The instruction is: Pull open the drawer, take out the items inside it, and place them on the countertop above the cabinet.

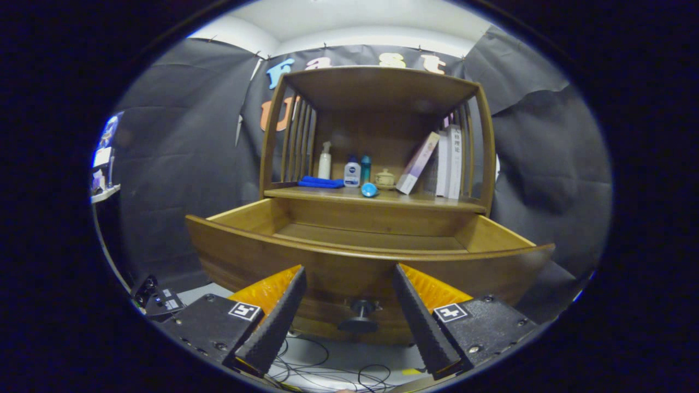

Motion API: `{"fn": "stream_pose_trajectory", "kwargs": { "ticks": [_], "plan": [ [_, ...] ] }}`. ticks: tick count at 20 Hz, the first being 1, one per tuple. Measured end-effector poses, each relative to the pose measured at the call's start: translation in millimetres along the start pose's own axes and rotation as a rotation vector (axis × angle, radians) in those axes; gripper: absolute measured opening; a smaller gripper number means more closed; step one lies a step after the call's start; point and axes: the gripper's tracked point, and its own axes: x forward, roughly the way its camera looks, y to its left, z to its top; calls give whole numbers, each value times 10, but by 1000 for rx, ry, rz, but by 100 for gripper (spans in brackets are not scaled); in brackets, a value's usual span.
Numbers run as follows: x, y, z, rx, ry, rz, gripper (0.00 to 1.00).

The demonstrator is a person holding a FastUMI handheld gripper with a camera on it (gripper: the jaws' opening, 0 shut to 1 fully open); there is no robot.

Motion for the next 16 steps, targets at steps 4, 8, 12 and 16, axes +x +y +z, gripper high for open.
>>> {"fn": "stream_pose_trajectory", "kwargs": {
  "ticks": [4,8,12,16],
  "plan": [
    [98,-72,-214,26,41,-26,100],
    [119,-79,-215,16,17,-73,100],
    [217,-65,-195,5,12,-116,100],
    [311,-59,-196,25,22,-97,98]
  ]
}}
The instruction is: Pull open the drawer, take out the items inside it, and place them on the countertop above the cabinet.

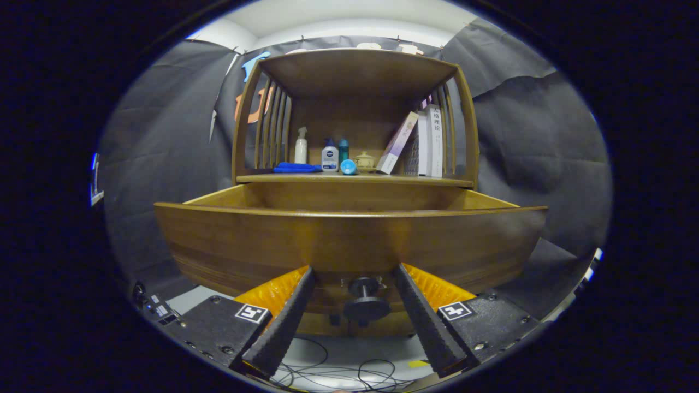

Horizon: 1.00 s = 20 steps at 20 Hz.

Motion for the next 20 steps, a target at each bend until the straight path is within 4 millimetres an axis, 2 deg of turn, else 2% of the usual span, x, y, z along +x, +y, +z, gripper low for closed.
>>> {"fn": "stream_pose_trajectory", "kwargs": {
  "ticks": [5,12,16,20],
  "plan": [
    [138,9,54,-3,7,-1,98],
    [603,18,323,-16,27,36,99],
    [906,16,341,-6,77,61,98],
    [1113,6,367,-31,97,66,98]
  ]
}}
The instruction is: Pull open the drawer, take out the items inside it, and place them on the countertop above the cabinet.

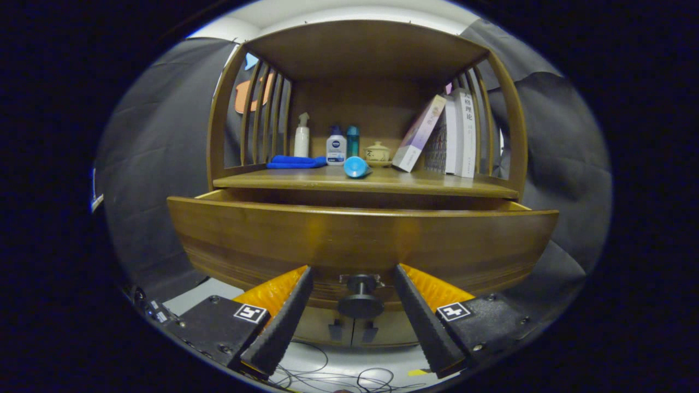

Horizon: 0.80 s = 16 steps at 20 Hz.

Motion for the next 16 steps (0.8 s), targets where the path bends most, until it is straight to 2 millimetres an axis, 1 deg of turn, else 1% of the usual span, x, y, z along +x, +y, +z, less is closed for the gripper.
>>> {"fn": "stream_pose_trajectory", "kwargs": {
  "ticks": [3,8,12,14,16],
  "plan": [
    [172,-30,44,-15,16,-3,98],
    [456,-71,122,17,63,7,97],
    [669,-110,145,30,92,6,97],
    [754,-125,160,24,97,3,97],
    [749,-141,194,0,95,-12,96]
  ]
}}
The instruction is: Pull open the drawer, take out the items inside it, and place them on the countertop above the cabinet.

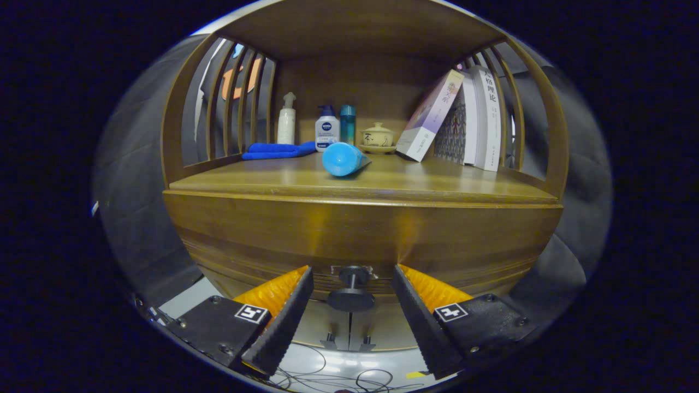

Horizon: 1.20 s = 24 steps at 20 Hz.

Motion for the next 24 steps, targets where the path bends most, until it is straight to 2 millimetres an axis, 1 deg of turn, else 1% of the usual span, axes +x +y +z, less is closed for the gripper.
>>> {"fn": "stream_pose_trajectory", "kwargs": {
  "ticks": [1,4,5,6,7,8,9,11,13,16,20,21,23,24],
  "plan": [
    [17,5,-75,-20,0,-6,96],
    [-7,0,-107,-69,23,6,96],
    [-45,-73,-47,-76,6,-19,97],
    [-99,-99,49,-77,-31,-35,97],
    [-195,-99,130,-70,-57,-28,99],
    [-301,-61,167,-60,-68,-11,99],
    [-391,-21,257,-53,-74,7,99],
    [-607,42,250,-47,-72,40,99],
    [-842,110,307,-33,-87,75,99],
    [-1245,212,451,-18,-124,127,99],
    [-1809,274,659,-7,-195,178,99],
    [-1964,328,627,-4,-210,188,99],
    [-2216,330,697,-5,-247,206,99],
    [-2326,308,698,-13,-264,200,99]
  ]
}}
